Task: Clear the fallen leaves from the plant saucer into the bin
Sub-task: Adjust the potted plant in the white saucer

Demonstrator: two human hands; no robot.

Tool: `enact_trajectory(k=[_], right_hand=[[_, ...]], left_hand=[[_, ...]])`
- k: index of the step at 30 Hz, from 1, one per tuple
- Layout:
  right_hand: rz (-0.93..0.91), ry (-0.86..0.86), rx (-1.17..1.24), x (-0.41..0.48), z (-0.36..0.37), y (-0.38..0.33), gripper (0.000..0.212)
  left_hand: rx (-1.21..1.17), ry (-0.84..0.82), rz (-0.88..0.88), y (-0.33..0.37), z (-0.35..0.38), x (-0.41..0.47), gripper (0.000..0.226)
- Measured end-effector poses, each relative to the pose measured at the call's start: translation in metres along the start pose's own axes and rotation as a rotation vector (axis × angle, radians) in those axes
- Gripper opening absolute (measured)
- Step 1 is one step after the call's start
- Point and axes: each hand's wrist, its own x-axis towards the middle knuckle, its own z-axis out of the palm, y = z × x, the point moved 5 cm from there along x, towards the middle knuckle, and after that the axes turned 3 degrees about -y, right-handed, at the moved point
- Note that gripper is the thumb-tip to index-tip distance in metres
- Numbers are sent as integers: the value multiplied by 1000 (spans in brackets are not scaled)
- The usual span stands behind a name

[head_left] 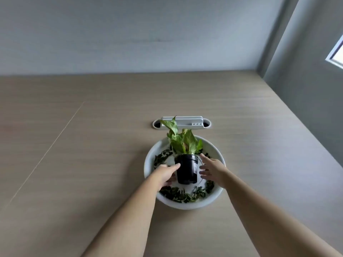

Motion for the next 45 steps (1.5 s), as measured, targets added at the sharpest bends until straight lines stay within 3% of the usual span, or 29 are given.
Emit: enact_trajectory(k=[2,8,11,15,22,30,45], right_hand=[[-12,-33,-80,5,3,2,50],[-62,-30,-216,13,6,6,20],[-108,-11,-257,14,3,-1,25],[-223,-19,-203,5,4,-21,38],[-360,-13,-187,-2,8,-45,41],[-308,-23,-196,11,12,-15,53],[-302,-42,-137,21,17,10,48]], left_hand=[[-29,-3,30,0,2,4,58],[18,68,80,-2,3,12,77],[3,96,119,4,5,8,64],[-2,123,213,25,0,-2,30],[28,194,379,52,-10,-15,39],[90,265,375,20,-4,-7,43],[17,268,384,1,-2,-14,35]])
